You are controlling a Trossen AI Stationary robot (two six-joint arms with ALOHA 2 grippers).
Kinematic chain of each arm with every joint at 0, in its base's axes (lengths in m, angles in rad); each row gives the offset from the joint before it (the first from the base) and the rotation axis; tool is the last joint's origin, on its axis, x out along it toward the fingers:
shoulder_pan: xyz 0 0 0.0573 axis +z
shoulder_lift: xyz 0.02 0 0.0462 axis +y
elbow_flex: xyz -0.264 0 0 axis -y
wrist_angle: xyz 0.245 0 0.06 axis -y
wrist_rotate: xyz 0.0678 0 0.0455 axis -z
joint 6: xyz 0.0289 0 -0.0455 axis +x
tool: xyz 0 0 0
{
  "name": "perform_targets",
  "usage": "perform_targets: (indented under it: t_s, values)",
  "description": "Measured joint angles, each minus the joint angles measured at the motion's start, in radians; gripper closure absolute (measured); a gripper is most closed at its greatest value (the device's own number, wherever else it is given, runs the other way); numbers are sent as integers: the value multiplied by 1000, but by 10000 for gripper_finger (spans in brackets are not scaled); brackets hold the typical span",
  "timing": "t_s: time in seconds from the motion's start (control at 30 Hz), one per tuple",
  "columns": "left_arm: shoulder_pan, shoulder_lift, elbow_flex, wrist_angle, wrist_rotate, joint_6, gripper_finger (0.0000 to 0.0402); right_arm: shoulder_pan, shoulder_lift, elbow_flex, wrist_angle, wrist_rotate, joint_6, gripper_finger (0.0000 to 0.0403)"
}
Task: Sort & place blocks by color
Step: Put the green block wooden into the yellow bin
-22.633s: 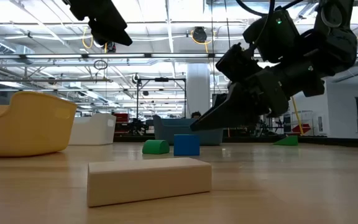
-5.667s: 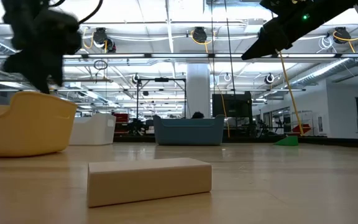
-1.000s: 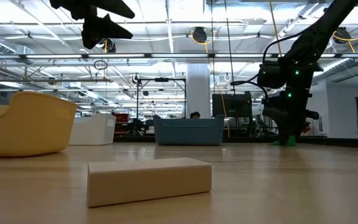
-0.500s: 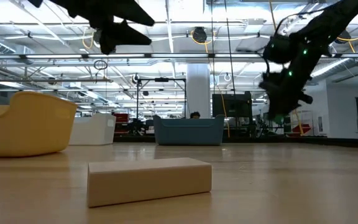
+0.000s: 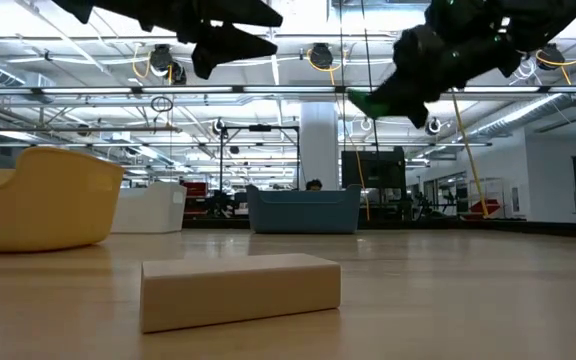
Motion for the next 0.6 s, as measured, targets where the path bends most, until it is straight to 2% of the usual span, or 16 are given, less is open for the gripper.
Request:
perform_targets:
  t_s: [0.37,0.47,0.6]
  values:
    - [-5,0,0,-8,1,127,186,212,36,1,241,-99,10,281]
    - [-6,0,0,13,1,100,186,256,50,1,283,-98,-3,282]
    - [-4,0,0,88,2,18,186,312,69,1,366,-99,-134,282]
